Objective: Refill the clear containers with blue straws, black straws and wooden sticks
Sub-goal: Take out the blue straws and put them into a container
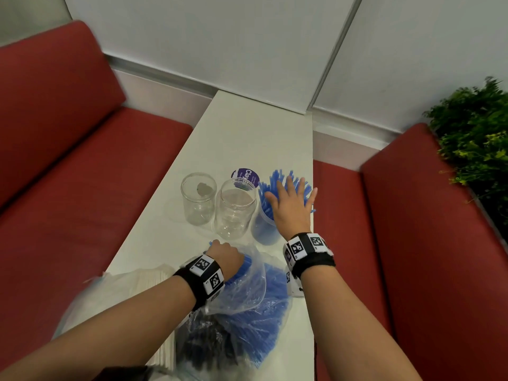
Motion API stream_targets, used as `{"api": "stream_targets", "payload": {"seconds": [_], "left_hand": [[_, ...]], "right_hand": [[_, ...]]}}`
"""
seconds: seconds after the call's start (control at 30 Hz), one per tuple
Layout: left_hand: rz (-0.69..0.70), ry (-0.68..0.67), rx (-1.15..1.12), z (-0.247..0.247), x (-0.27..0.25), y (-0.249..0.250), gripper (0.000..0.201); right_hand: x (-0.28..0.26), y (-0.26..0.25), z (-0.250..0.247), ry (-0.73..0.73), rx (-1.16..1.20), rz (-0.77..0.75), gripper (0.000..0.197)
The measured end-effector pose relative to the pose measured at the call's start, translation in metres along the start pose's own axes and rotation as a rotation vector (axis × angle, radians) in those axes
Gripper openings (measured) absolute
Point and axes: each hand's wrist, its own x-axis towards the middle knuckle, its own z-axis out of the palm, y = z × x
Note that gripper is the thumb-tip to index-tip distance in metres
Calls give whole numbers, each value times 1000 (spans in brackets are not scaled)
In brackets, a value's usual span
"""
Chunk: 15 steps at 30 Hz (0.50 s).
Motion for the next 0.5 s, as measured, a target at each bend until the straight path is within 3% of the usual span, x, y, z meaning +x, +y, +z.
{"api": "stream_targets", "payload": {"seconds": [0.13,0.17,0.27,0.3,0.33,0.37,0.43,0.5], "left_hand": [[9,29,-24,-3,-4,-4,30],[10,25,-37,-5,-5,-5,30],[-7,-45,-103,-16,-4,-11,31],[-12,-76,-120,-21,-4,-14,31],[-19,-99,-129,-25,-5,-16,32],[-31,-112,-132,-29,-6,-19,32],[-56,-120,-139,-39,-12,-23,31],[-60,-132,-150,-51,-19,-27,31]], "right_hand": [[-8,-2,-11,28,0,-13,66],[-11,-4,-16,103,54,-38,61],[-27,-8,-26,535,405,-194,40],[-35,-12,-25,568,544,-239,39],[-43,-17,-21,491,674,-272,41],[-53,-23,-16,326,762,-286,45],[-71,-32,-1,-116,788,-282,54],[-84,-35,20,-451,753,-259,66]]}}
